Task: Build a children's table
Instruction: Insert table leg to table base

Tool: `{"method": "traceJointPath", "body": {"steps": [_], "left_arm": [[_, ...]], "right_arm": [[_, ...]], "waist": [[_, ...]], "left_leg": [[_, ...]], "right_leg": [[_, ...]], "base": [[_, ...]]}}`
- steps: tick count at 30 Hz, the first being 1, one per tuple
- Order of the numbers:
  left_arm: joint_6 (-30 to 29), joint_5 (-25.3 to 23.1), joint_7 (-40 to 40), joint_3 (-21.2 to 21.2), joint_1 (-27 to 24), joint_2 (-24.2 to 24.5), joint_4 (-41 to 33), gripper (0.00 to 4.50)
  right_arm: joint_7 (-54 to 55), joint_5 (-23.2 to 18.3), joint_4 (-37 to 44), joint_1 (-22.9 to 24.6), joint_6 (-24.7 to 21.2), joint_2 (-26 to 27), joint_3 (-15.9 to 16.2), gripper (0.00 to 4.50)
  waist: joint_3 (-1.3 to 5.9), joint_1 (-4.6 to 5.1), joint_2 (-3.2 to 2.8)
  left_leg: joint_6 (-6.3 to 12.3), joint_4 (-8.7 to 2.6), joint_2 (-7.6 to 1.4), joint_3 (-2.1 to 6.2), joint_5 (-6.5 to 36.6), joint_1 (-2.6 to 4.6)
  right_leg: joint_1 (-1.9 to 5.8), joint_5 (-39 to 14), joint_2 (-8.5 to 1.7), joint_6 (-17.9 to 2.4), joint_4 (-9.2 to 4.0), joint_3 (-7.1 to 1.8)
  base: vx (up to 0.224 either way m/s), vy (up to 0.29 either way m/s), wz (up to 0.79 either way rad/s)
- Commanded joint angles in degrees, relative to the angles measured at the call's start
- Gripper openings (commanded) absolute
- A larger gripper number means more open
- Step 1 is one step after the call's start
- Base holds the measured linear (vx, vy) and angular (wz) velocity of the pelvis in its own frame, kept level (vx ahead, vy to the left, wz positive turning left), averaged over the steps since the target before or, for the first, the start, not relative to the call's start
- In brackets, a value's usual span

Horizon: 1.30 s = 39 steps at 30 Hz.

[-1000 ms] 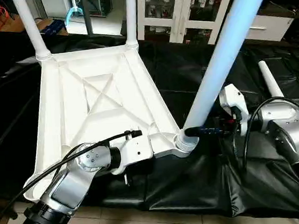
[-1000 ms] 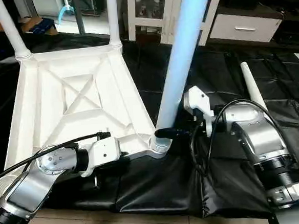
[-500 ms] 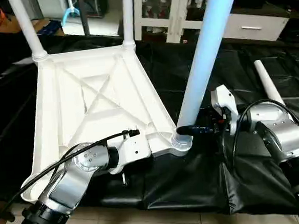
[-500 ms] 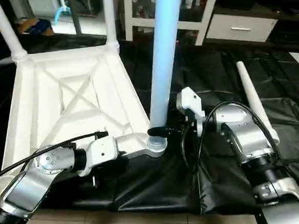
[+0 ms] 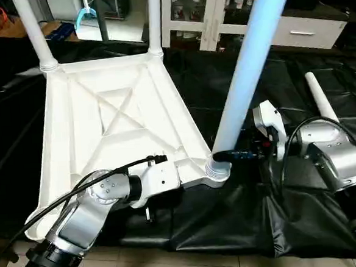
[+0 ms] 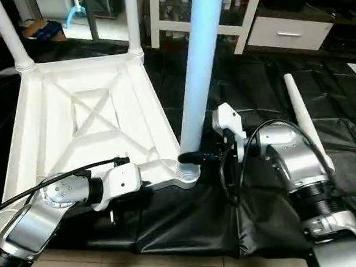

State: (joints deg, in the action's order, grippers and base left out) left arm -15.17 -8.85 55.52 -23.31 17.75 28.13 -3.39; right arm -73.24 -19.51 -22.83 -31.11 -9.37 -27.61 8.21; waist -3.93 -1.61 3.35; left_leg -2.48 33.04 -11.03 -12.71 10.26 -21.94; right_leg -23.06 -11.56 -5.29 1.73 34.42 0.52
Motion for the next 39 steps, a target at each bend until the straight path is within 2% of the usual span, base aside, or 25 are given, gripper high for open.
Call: {"method": "traceJointPath", "body": {"steps": [1,4,9,14,24,26,31,32,39], "left_arm": [[0.88,1.74,1.22,-2.7,-1.61,-1.38,0.2,0.0],[0.77,1.71,1.18,-2.68,-1.64,-1.38,0.18,0.0],[0.71,1.68,1.19,-2.62,-1.72,-1.39,0.14,0.0],[0.69,1.66,1.1,-2.66,-1.68,-1.44,0.26,0.0],[0.83,1.73,1.13,-2.49,-1.66,-1.25,0.48,0.0],[0.86,1.75,1.23,-2.49,-1.63,-1.23,0.52,0.0],[0.87,1.78,1.4,-2.49,-1.53,-1.24,0.6,0.0],[0.85,1.76,1.42,-2.5,-1.52,-1.23,0.59,0.0],[0.55,1.82,1.38,-2.58,-1.61,-1.2,0.35,0.0]], "right_arm": [[3.1,2.42,-3.1,1.9,-2.85,0.15,1.46,1.82],[3.53,2.88,-3.16,2.76,-3.35,-0.3,1.42,1.82],[4.76,3.25,-3.38,4.62,-3.8,-1.06,0.02,1.82],[5.9,2.37,-1.27,7.91,-4.52,-2.31,-1.55,1.82],[7.36,1.21,3.64,14.3,-6.12,-3.97,-4.05,1.82],[7.34,1.23,4.68,15.17,-6.44,-4.24,-3.71,1.82],[6.77,1.73,7.12,16.14,-7.27,-4.81,-1.91,1.82],[5.8,2.42,8.56,16.27,-7.51,-5.12,-0.4,1.82],[2.37,4.13,11.22,14.19,-8.55,-5.67,4.39,1.82]], "waist": [[1.64,0.15,0.44],[1.6,0.16,0.45],[1.65,0.07,0.46],[1.57,0.03,0.48],[1.69,-0.23,0.41],[1.76,-0.39,0.24],[1.78,-0.61,0.3],[1.8,-0.69,0.23],[1.61,-0.63,0.45]], "left_leg": [[2.12,-4.33,-2.58,1.56,15.86,1.35],[1.35,-4.41,-2.59,1.61,16.81,1.41],[1.59,-4.4,-2.56,1.5,15.99,1.35],[1.02,-4.61,-2.62,1.63,17.79,1.37],[1.89,-4.63,-2.65,1.53,16.08,1.36],[1.76,-4.63,-2.67,1.51,15.99,1.45],[2.42,-4.55,-2.61,1.4,14.29,1.35],[2.49,-4.56,-2.62,1.41,14.13,1.38],[2.28,-4.63,-2.66,1.43,14.74,1.33]], "right_leg": [[0.63,-16.3,-1.95,-11.76,-4.53,-1.35],[0.46,-17.42,-2.0,-10.8,-4.69,-1.41],[0.48,-15.31,-1.91,-10.99,-4.59,-1.45],[0.35,-17.61,-1.98,-10.17,-4.89,-1.49],[0.46,-15.28,-1.92,-10.19,-4.87,-1.46],[0.48,-14.5,-1.89,-10.28,-4.82,-1.47],[0.71,-12.39,-1.89,-10.53,-4.67,-1.44],[0.74,-12.29,-1.89,-10.55,-4.65,-1.41],[0.64,-14.41,-1.99,-9.9,-4.8,-1.44]], "base": [[0.0,0.0,0.0],[0.0,0.0,0.0],[0.0,0.0,0.0],[0.0,0.0,0.0],[0.0,0.0,0.0],[0.0,0.0,0.0],[0.0,0.0,0.0],[0.0,0.0,0.0],[0.0,0.0,0.0]]}}
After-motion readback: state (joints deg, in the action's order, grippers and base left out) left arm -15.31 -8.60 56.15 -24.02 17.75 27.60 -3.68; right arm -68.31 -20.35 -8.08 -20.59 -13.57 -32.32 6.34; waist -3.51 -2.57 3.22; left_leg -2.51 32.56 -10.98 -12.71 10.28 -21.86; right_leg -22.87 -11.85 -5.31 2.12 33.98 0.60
